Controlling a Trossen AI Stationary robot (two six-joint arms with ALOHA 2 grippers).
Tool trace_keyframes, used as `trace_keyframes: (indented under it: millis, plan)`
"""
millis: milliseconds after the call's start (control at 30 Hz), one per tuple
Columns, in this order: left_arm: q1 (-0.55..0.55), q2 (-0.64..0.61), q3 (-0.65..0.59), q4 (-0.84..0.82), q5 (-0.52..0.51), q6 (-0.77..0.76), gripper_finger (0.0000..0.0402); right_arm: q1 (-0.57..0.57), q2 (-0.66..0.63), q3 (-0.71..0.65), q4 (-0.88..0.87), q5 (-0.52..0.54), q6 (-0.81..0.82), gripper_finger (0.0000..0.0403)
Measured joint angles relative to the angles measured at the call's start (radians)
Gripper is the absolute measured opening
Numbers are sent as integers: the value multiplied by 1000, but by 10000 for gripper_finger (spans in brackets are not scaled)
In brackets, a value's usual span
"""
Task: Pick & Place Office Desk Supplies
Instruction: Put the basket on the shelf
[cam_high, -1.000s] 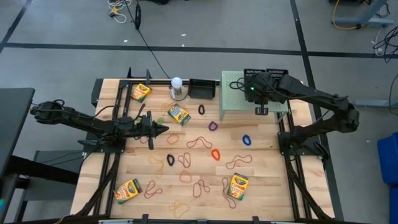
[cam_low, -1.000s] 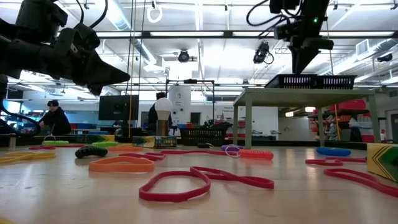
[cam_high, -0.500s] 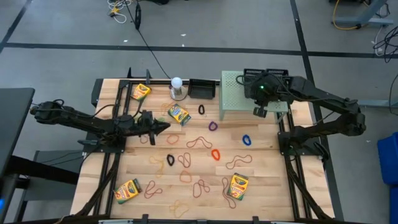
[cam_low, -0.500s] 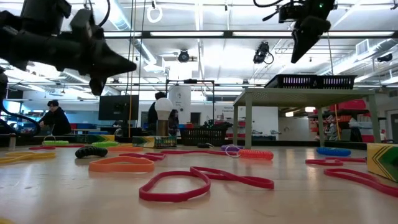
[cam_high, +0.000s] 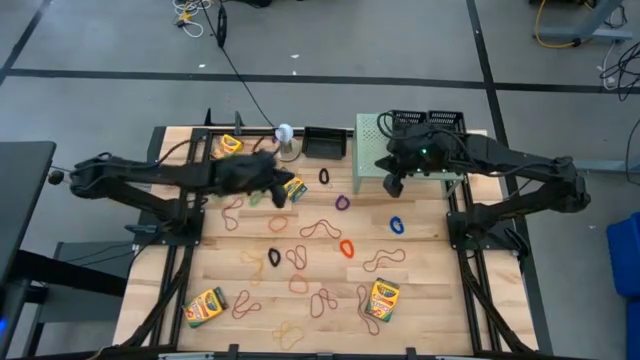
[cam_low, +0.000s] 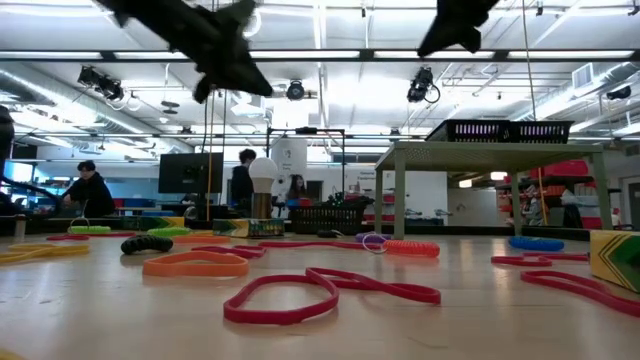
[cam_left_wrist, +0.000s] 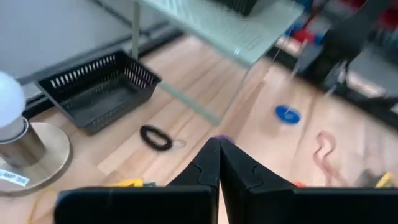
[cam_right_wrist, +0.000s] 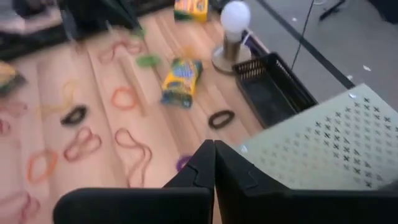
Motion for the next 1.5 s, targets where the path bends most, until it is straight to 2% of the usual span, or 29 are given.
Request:
trace_keyframes:
  millis: [200,333,467,633,800,933,1067,1233,1400,1500]
  plan:
    - [207,226,168,-45,200,206,6,108,0,0,1,241,183,4]
    - [283,376,321,-156,287,382,24,176,0,0,5,345,308,6]
    - [302,518,463,-274,278,532,68,211,-7,0,4,401,343,7]
    - [301,654,570,-295,191,651,133,210,-50,0,4,428,302,4]
    - [303,760,649,-310,120,667,197,186,-111,0,6,433,237,7]
    - [302,815,674,-299,103,684,227,179,-154,0,20,434,165,8]
    - [301,861,674,-290,35,695,230,179,-182,0,23,433,116,8]
    - [305,894,674,-254,-64,730,211,179,-195,0,21,433,109,8]
    - [314,905,674,-233,-4,732,180,179,-194,0,23,438,106,8]
    - [313,907,674,-235,-8,760,149,179,-194,0,24,442,106,8]
